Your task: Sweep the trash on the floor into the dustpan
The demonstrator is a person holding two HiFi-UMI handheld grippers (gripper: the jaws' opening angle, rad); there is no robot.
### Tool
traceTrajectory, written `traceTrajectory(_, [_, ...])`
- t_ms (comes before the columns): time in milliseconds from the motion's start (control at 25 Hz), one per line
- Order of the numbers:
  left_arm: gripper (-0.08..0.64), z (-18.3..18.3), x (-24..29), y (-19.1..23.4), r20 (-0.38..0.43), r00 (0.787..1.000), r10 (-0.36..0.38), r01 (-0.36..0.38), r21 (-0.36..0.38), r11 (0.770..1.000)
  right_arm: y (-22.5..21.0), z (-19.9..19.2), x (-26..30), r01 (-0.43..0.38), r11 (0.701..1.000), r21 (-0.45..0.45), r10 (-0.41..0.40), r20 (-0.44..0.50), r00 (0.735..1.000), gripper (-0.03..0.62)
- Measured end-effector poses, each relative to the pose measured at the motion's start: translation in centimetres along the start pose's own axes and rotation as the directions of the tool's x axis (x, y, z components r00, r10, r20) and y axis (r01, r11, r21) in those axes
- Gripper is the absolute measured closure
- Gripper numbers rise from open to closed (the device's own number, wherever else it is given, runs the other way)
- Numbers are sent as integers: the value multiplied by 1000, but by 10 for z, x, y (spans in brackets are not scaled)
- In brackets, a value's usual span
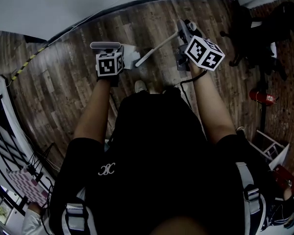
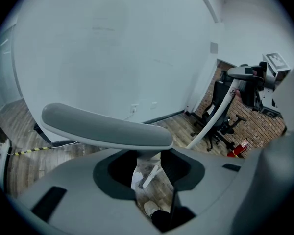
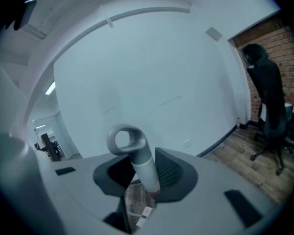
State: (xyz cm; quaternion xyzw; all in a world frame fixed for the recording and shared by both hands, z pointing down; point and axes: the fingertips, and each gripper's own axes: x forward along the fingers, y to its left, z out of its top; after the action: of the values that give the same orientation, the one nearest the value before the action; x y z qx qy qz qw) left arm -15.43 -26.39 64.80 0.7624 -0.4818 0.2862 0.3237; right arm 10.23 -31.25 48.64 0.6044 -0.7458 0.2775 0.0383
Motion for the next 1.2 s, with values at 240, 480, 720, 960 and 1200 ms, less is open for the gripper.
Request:
traceTrajectory(240, [411, -2, -1, -5, -9, 1000, -8, 8, 14, 1000, -5, -6, 12, 56, 997, -45, -56, -7, 998, 476])
traceTrajectory(480, [411, -3, -2, -1, -9, 1000, -12, 12, 2, 1000, 41, -12, 45, -65, 995, -77, 63, -32, 998, 468])
traceTrajectory(720, [411, -3, -4, 5, -9, 1000, -16, 16, -6, 1000, 78, -15, 62, -166, 985, 38, 167, -16, 986, 468])
traceTrajectory(960, [411, -5, -9, 13, 4, 1000, -13, 13, -22, 1000, 76, -7, 56, -157, 984, 86, 157, 4, 988, 469])
traceTrajectory(1200, [411, -3, -9, 17, 16, 1000, -5, 6, -27, 1000, 61, 4, 36, -93, 995, 31, 93, -5, 996, 480])
